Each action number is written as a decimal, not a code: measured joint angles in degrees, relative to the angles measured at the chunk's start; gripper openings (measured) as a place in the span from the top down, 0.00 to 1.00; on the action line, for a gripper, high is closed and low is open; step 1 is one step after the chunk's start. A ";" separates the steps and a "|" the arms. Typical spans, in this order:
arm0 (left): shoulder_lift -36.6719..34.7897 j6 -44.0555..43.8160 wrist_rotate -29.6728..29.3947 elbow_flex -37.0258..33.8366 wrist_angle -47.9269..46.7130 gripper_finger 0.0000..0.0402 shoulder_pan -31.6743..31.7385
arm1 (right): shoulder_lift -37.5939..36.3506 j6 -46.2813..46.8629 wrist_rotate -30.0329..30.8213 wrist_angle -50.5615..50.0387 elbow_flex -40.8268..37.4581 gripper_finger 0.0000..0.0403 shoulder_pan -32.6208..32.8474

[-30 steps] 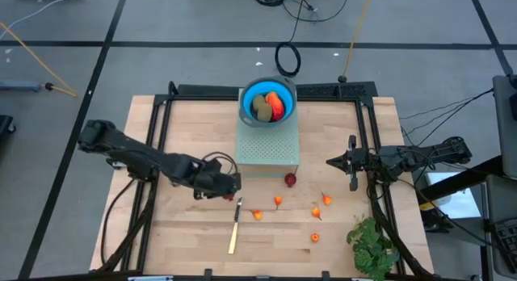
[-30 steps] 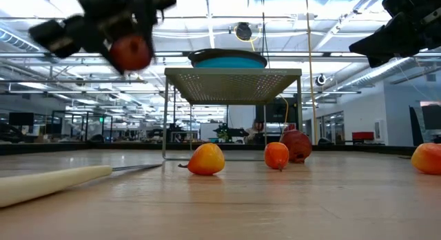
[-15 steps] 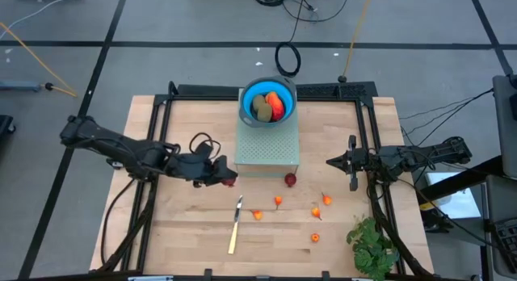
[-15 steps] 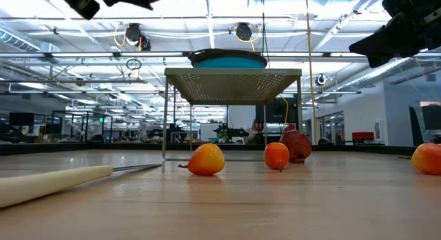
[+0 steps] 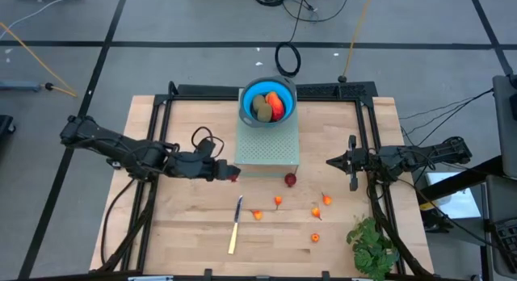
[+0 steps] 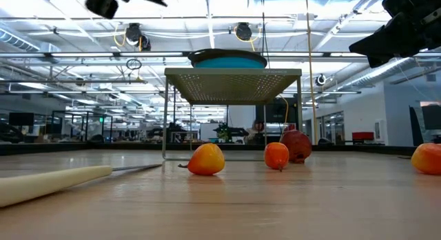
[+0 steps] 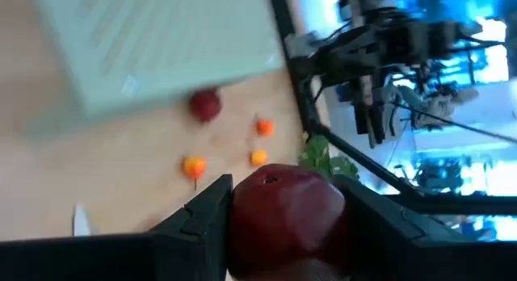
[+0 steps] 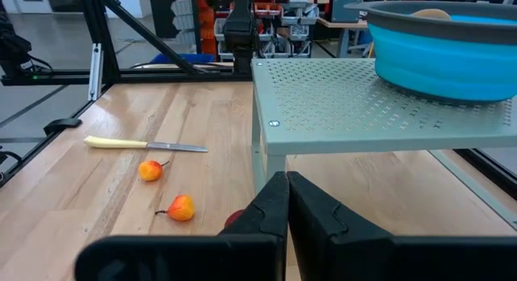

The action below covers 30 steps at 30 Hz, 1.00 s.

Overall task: Pick & Place Fruit
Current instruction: Put the pomegranate into the blue strainer bowl on the shelf

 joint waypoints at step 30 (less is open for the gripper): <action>-0.02 82.19 -20.46 -0.02 27.76 0.50 0.88 | 0.00 0.00 -0.01 -0.01 -0.01 1.00 -0.01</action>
